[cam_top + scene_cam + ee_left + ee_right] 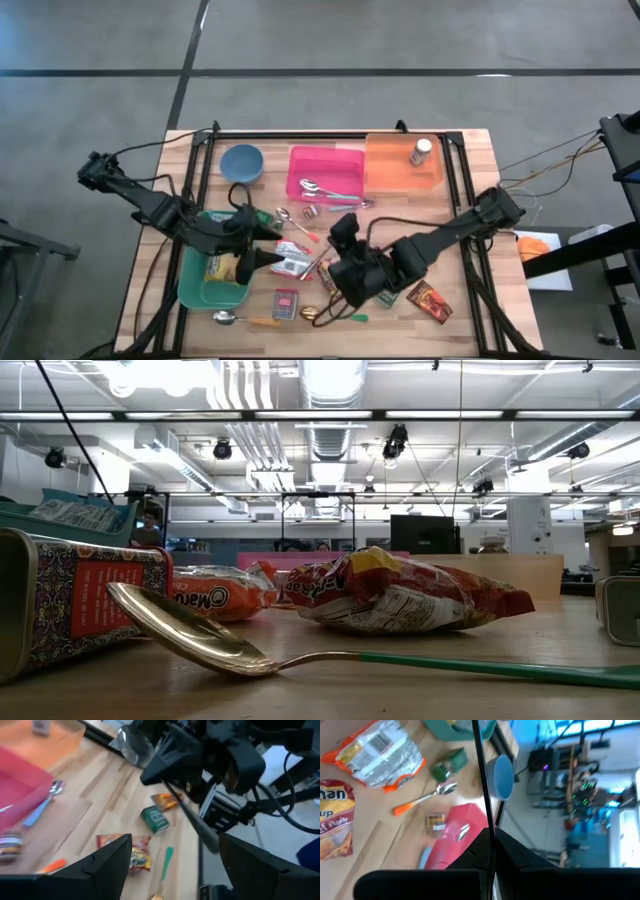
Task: Pick & Place Food Item
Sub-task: Put the black spoon into the pink bin
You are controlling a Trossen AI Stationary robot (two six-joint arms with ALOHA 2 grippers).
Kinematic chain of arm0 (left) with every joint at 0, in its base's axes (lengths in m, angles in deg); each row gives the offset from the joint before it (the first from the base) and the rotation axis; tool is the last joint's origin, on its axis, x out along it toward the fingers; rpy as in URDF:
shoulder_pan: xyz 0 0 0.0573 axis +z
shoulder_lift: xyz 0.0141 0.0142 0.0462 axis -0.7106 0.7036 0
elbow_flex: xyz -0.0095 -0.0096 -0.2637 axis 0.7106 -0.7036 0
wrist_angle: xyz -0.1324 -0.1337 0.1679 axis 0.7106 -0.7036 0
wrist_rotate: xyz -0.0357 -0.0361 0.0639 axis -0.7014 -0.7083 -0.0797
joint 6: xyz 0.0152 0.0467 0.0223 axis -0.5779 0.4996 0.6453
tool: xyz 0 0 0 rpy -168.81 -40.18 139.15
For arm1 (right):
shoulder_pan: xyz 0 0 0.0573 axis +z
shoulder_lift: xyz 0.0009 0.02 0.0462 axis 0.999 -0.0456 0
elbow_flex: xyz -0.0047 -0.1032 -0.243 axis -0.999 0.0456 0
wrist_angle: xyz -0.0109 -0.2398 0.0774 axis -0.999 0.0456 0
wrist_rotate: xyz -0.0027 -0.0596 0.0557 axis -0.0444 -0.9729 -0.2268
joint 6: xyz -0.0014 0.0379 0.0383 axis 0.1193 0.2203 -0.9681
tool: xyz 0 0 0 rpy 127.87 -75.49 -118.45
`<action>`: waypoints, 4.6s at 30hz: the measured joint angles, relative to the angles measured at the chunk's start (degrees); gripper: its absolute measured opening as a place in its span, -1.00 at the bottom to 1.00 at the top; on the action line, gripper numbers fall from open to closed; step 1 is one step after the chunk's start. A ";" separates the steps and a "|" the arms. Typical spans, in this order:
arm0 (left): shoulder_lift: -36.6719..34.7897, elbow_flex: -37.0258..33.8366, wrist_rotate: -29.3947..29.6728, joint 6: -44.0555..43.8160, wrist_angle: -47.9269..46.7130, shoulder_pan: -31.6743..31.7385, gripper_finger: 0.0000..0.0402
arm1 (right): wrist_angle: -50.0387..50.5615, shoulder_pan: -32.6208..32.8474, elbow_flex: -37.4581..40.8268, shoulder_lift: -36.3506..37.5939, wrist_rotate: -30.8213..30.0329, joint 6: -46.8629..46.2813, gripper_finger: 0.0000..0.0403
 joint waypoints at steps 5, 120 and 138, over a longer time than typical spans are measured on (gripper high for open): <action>3.14 0.00 -4.95 0.32 5.89 0.13 0.48 | -6.09 1.98 0.19 -0.54 -1.15 8.88 -0.96; 10.74 0.17 -9.79 5.24 18.05 0.44 -0.99 | -46.22 4.53 3.44 -0.92 -2.78 27.98 0.42; 9.06 2.03 -8.10 7.31 16.46 0.66 -1.00 | -48.34 7.31 2.46 -0.63 -6.80 37.29 0.42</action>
